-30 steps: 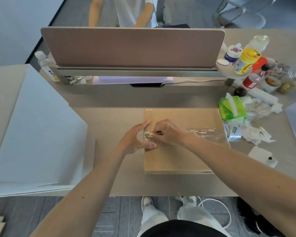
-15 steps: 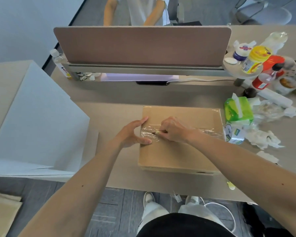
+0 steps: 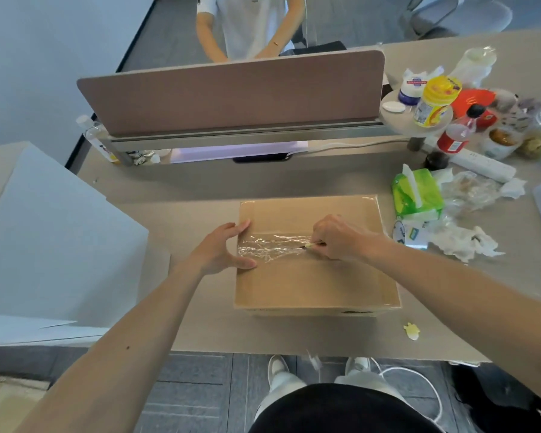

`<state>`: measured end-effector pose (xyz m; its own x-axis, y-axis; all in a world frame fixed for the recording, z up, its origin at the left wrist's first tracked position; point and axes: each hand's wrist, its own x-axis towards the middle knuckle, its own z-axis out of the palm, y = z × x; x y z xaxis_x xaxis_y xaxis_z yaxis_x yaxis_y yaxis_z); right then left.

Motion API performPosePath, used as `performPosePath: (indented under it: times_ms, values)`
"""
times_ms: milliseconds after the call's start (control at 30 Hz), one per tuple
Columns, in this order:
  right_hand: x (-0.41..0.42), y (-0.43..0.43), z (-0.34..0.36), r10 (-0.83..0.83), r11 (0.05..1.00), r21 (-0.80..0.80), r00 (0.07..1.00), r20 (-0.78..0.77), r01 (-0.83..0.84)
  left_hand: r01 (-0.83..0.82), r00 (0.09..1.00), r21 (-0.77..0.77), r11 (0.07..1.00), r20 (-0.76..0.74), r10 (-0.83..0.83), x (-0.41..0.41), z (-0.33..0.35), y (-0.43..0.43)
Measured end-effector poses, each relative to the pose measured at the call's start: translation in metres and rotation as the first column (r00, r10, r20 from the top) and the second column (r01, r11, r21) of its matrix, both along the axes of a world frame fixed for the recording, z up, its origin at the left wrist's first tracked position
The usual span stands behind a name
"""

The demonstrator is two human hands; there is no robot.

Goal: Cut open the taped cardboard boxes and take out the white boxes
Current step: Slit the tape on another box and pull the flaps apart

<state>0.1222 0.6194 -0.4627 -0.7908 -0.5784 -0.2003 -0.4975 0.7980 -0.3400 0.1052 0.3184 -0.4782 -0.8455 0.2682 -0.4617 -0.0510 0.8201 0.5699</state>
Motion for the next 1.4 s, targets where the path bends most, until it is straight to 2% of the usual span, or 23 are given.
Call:
performPosePath:
  times_ms: [267,367,433,500,633,733,967,1100,1233,1400]
  values:
    - [0.011,0.044,0.008,-0.037,0.998,0.053,0.999,0.009,0.036,0.025,1.000,-0.128,0.992,0.008,-0.024,-0.003,0.006,0.005]
    - [0.015,0.058,0.008,-0.058,0.998,0.039,0.998,-0.001,0.058,0.050,0.999,-0.256,0.965,0.017,-0.047,-0.007,0.013,0.011]
    - [0.017,0.059,0.009,-0.061,0.997,0.044,0.998,0.002,0.061,0.115,0.991,-0.389,0.914,-0.014,-0.131,-0.011,0.025,0.027]
    - [0.016,0.057,0.010,-0.068,0.995,0.068,0.998,0.013,0.067,0.217,0.953,-0.449,0.867,-0.096,-0.288,-0.014,0.034,0.056]
    - [0.018,0.057,0.012,-0.090,0.993,0.083,0.996,0.010,0.089,0.331,0.915,-0.333,0.883,-0.113,-0.386,-0.005,0.023,0.131]
    - [0.020,0.058,0.011,-0.100,0.989,0.115,0.995,0.017,0.097,0.379,0.908,-0.378,0.845,-0.027,-0.419,-0.002,0.010,0.159]
    - [0.020,0.083,0.003,-0.091,0.990,0.110,0.996,0.012,0.089,0.357,0.924,-0.406,0.842,0.020,-0.382,-0.004,0.009,0.163]
    - [0.020,0.097,0.005,-0.111,0.969,0.219,0.993,-0.034,0.116,0.349,0.927,-0.399,0.848,0.011,-0.376,-0.004,0.010,0.163]
    - [0.020,0.112,0.007,-0.063,0.973,0.219,0.998,-0.024,0.067,0.345,0.925,-0.415,0.842,0.001,-0.379,-0.005,0.009,0.162]
    - [0.027,0.134,0.011,-0.089,0.971,0.218,0.995,-0.048,0.098,0.337,0.930,-0.405,0.850,0.003,-0.368,-0.003,0.013,0.163]
